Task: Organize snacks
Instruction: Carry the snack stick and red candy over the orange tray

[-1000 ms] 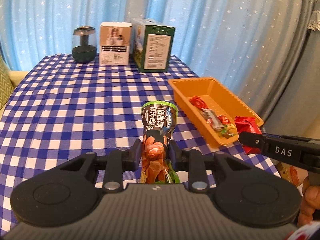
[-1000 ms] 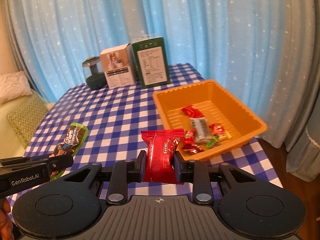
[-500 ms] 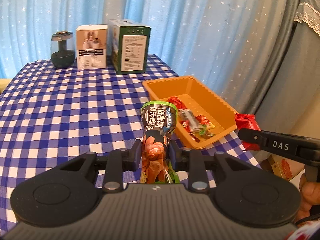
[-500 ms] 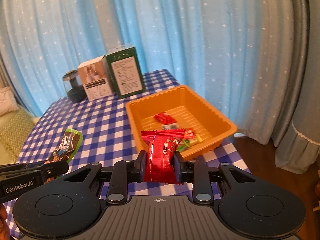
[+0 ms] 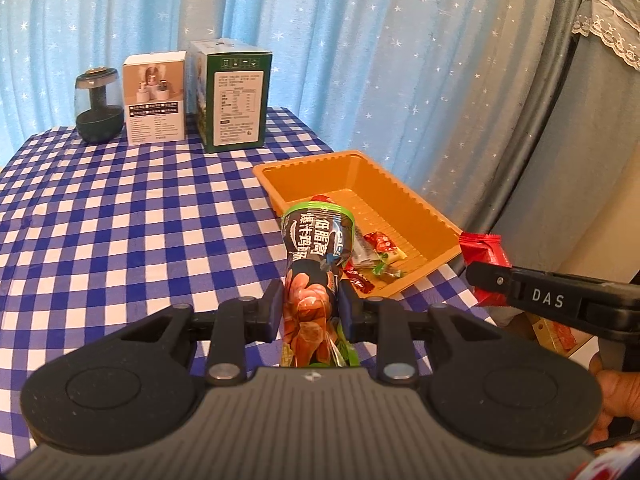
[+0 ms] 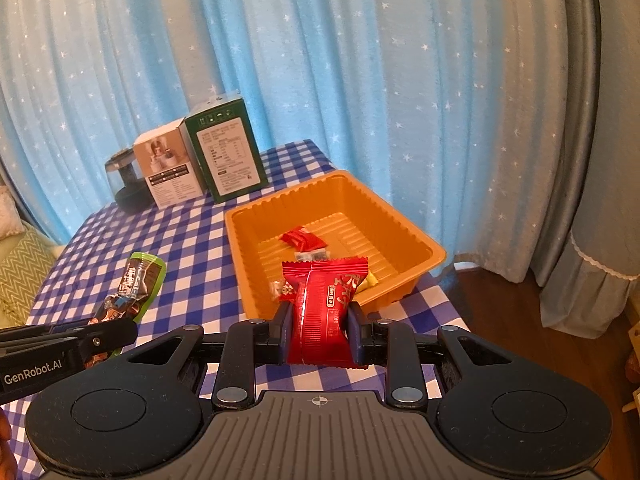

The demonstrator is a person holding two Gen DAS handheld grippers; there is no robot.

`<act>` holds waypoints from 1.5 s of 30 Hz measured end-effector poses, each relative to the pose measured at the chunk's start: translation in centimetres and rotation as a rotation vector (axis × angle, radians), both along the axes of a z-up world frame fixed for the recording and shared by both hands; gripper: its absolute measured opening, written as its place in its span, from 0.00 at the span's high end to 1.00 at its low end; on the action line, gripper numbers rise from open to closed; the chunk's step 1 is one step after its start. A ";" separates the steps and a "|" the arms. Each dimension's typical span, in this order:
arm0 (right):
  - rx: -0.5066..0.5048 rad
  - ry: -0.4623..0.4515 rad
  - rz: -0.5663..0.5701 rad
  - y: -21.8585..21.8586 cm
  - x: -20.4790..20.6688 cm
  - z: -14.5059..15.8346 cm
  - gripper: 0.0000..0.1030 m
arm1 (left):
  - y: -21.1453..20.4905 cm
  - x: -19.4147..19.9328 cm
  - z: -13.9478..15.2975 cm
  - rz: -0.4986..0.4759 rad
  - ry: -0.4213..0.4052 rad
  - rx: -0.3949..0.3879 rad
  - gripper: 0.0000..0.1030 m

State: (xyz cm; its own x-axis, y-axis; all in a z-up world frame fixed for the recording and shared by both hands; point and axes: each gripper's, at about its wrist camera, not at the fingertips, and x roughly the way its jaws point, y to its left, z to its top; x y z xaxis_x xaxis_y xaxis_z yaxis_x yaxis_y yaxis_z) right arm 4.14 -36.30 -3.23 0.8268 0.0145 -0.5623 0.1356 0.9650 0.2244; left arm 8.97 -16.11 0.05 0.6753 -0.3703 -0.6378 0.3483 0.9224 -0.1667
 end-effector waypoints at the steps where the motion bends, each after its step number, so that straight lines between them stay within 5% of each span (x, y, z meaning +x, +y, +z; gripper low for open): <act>1: 0.000 0.001 -0.002 -0.2 0.1 0.0 0.72 | -0.2 0.1 0.0 -0.003 0.001 -0.002 0.75; 25: -0.009 0.012 -0.029 -4.1 3.8 -0.6 0.72 | -5.5 5.2 -1.6 -0.064 0.043 -0.050 0.75; 45: -0.036 0.031 0.017 -5.2 11.8 -2.0 0.72 | -7.0 12.6 -3.1 -0.034 0.048 -0.066 0.75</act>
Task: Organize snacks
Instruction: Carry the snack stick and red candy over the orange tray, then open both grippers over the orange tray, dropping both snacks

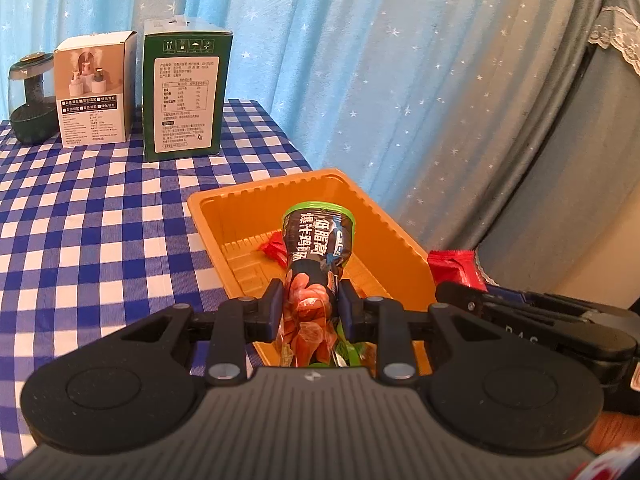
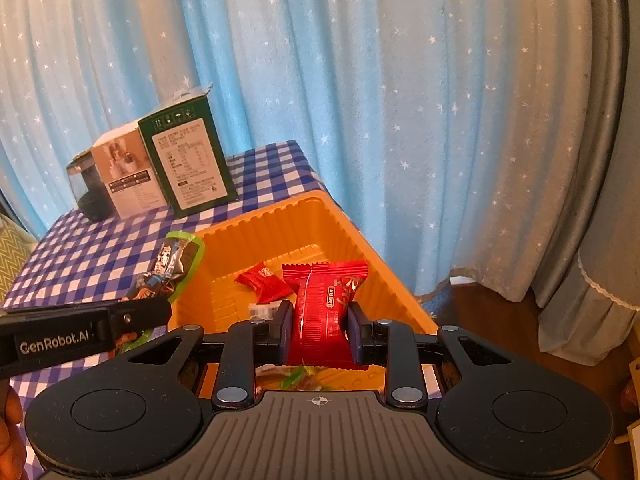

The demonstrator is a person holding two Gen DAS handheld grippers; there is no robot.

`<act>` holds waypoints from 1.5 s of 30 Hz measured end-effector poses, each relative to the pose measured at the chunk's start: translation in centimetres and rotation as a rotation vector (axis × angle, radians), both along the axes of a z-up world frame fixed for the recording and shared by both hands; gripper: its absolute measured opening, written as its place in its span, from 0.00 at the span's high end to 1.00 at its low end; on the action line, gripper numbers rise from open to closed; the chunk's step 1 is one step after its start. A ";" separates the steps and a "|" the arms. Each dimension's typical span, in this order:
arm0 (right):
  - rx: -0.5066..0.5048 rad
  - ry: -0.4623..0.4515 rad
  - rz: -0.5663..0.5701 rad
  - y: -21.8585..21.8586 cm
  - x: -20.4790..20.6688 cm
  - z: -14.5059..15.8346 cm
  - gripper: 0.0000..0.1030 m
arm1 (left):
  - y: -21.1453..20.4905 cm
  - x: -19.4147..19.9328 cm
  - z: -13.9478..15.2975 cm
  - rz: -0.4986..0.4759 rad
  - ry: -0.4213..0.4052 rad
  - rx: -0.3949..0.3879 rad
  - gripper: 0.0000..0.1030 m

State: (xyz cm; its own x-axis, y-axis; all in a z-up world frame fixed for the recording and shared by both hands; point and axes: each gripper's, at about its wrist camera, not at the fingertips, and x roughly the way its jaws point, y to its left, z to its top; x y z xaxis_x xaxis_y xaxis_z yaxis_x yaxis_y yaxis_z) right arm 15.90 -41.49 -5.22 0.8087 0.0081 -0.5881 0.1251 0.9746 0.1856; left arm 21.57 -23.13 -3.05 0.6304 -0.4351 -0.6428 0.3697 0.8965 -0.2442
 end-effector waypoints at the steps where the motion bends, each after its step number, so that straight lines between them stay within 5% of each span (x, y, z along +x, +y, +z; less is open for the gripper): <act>1: 0.002 0.003 0.001 -0.1 0.3 -0.1 0.72 | -0.1 0.4 -0.1 0.002 0.001 0.001 0.75; 29: 0.008 0.041 0.013 -0.7 4.7 -2.2 0.72 | -1.7 5.7 -2.7 0.016 0.029 0.053 0.74; 45: 0.017 0.036 0.012 -0.4 4.9 -1.8 0.72 | 0.9 4.9 -2.0 0.030 0.022 0.069 0.69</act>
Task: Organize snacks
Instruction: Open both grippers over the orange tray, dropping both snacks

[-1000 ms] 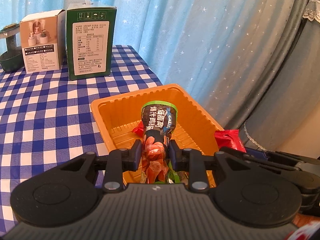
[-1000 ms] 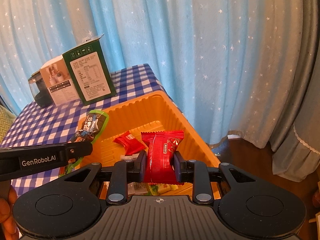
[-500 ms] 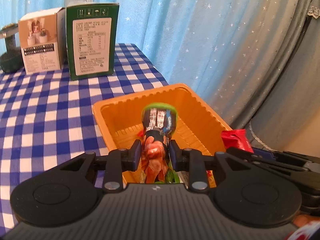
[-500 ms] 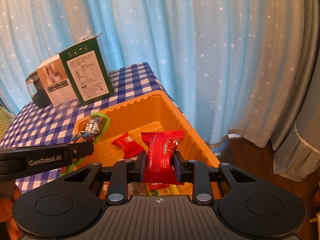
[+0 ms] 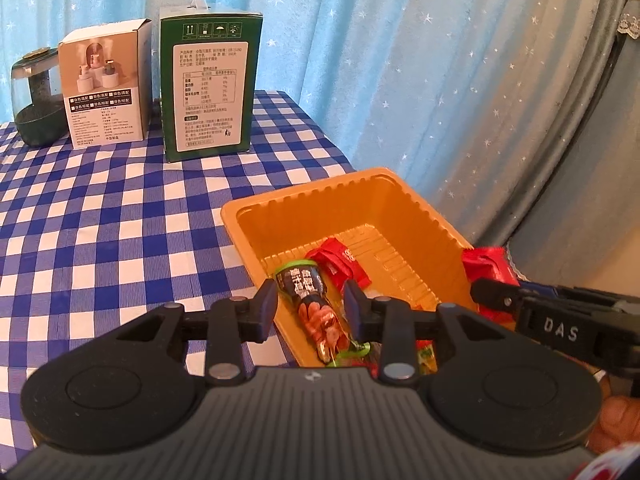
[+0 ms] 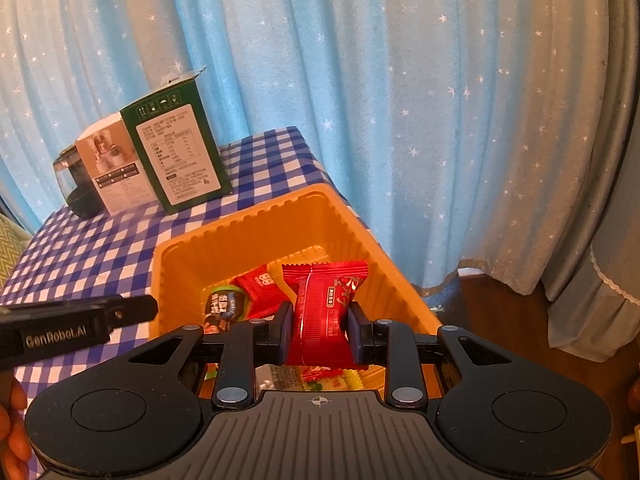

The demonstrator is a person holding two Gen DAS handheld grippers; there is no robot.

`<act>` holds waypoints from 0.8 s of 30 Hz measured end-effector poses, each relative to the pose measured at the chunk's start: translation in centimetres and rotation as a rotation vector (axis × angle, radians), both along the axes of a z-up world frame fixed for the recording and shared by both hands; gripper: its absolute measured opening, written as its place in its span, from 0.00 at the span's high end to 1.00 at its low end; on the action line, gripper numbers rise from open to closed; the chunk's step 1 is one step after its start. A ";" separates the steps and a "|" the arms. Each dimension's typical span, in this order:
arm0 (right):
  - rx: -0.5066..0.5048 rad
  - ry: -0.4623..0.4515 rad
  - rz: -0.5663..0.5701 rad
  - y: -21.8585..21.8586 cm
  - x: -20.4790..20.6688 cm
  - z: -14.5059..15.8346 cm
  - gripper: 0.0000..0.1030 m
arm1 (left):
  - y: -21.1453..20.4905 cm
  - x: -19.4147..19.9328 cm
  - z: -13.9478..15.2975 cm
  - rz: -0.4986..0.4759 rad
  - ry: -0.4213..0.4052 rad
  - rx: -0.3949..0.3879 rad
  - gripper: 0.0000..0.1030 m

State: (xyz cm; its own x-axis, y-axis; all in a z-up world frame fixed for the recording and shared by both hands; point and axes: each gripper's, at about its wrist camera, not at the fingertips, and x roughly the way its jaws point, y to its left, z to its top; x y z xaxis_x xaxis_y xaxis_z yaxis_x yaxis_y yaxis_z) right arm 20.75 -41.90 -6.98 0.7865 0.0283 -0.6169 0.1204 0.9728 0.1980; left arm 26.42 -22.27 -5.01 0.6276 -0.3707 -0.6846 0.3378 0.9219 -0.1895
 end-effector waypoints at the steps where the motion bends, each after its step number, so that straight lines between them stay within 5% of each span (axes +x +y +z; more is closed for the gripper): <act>1: 0.001 -0.001 0.003 0.1 0.0 0.1 0.72 | 0.0 -0.1 0.0 -0.002 0.001 0.001 0.69; 24: 0.027 -0.005 0.029 0.6 0.9 0.5 0.72 | 0.4 -1.0 0.5 -0.001 0.001 0.000 0.67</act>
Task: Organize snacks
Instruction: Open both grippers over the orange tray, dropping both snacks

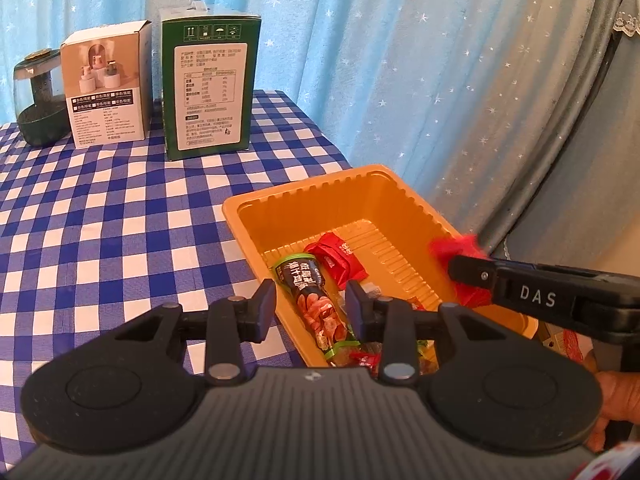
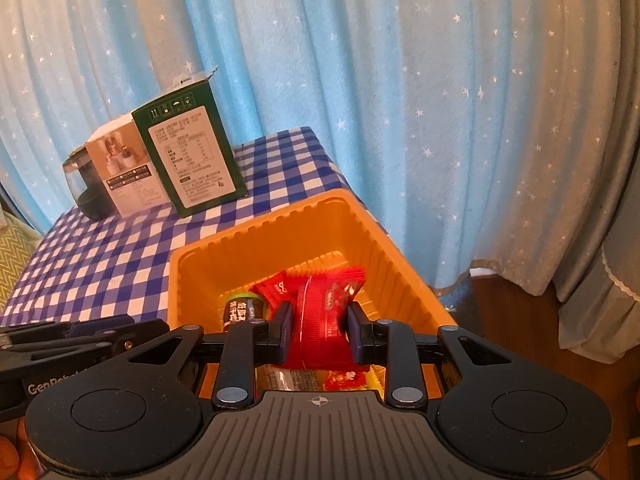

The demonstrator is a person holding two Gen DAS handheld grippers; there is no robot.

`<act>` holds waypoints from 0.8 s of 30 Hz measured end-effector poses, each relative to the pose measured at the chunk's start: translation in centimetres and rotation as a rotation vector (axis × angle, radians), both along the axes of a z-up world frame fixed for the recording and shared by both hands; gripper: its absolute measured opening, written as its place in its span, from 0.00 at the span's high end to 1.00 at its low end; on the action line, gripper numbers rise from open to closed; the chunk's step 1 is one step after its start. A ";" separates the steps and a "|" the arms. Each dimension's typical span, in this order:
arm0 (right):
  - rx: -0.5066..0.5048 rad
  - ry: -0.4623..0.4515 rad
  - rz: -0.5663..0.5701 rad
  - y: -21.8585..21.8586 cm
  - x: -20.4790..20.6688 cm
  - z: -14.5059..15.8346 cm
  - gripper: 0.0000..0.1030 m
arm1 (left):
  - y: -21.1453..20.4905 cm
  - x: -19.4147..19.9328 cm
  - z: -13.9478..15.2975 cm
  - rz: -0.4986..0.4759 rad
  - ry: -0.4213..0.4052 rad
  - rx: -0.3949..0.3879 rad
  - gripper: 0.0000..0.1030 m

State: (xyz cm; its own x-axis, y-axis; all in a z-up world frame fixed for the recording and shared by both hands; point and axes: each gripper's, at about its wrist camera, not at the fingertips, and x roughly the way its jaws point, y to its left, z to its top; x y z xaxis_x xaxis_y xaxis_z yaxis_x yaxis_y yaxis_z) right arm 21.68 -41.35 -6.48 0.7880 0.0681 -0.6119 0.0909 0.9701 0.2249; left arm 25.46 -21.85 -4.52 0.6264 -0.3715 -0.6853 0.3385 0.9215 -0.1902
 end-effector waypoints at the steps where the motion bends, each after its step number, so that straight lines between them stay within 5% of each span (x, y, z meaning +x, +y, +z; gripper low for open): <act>1: 0.011 -0.010 0.013 0.0 0.2 -0.1 0.72 | 0.1 0.0 -0.1 0.002 0.001 0.000 0.67; 2: 0.019 -0.020 0.032 0.0 0.4 -0.3 0.71 | 0.2 -0.1 -0.1 0.006 0.003 0.000 0.66; 5: 0.035 -0.015 0.023 -0.3 0.6 -0.7 0.45 | 0.6 -0.5 -0.2 0.012 0.004 0.000 0.58; 14: 0.081 0.001 -0.074 -2.0 -2.8 -0.3 0.44 | 2.4 -3.1 -0.3 0.041 0.018 -0.020 0.45; 24: 0.108 0.021 -0.085 -1.0 -8.4 2.2 0.34 | 4.0 -8.0 1.7 0.063 -0.014 -0.023 0.09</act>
State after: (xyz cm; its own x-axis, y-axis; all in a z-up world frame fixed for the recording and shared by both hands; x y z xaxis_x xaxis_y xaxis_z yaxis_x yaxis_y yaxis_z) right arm 13.28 -42.32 -4.28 0.7810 0.0681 -0.6208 0.1770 0.9291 0.3246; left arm 17.47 -17.89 -2.78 0.6583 -0.3470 -0.6680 0.2831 0.9364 -0.2075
